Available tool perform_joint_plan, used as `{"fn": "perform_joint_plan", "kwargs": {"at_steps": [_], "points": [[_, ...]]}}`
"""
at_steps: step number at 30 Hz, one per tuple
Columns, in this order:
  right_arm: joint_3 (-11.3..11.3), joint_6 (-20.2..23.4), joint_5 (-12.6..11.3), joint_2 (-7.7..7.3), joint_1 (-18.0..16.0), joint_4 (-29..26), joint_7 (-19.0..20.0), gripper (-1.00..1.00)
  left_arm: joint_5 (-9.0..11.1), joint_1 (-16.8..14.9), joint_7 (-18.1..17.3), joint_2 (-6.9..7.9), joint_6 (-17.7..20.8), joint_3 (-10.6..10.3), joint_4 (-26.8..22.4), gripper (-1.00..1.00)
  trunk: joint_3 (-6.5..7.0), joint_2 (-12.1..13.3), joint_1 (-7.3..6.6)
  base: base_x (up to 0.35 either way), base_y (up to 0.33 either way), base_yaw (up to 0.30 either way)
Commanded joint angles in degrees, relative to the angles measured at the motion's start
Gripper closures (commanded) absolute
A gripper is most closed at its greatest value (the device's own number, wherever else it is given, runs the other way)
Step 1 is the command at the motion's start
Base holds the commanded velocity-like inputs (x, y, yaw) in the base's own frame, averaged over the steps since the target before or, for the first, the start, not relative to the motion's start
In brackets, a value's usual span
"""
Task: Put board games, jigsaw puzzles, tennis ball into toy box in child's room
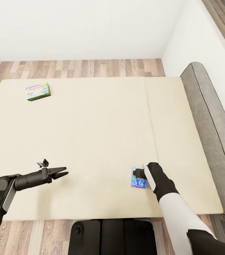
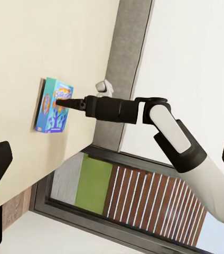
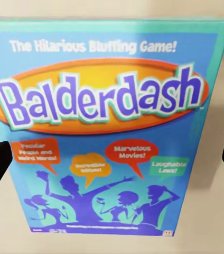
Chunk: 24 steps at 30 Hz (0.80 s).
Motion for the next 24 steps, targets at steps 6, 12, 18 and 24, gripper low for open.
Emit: {"fn": "perform_joint_plan", "kwargs": {"at_steps": [6, 12, 18, 24], "points": [[-0.12, -1.03, -0.22, 0.01, -0.02, -0.03, -0.17, -1.00, 0.02, -0.02, -0.16, 0.01, 0.60, -0.01, -0.03, -1.00, -0.09, -0.09, 0.03, 0.000, 0.000, 0.000], [0.03, -2.28, -0.09, -0.01, -0.02, -0.02, -0.16, -1.00, 0.01, -0.02, -0.10, 0.00, 0.60, -0.01, 0.00, -1.00, -0.10, -0.09, 0.03, 0.000, 0.000, 0.000], [0.18, -2.94, 0.25, -0.01, 0.02, -0.02, -0.09, -1.00, 0.01, -0.02, 0.00, -0.06, 0.60, -0.01, 0.01, -1.00, -0.10, -0.09, 0.03, 0.000, 0.000, 0.000], [0.50, -3.13, 0.50, -0.01, 0.05, 0.06, -0.07, -1.00, 0.01, -0.02, 0.01, -0.07, 0.60, -0.01, 0.00, -1.00, -0.10, -0.09, 0.03, 0.000, 0.000, 0.000]]}}
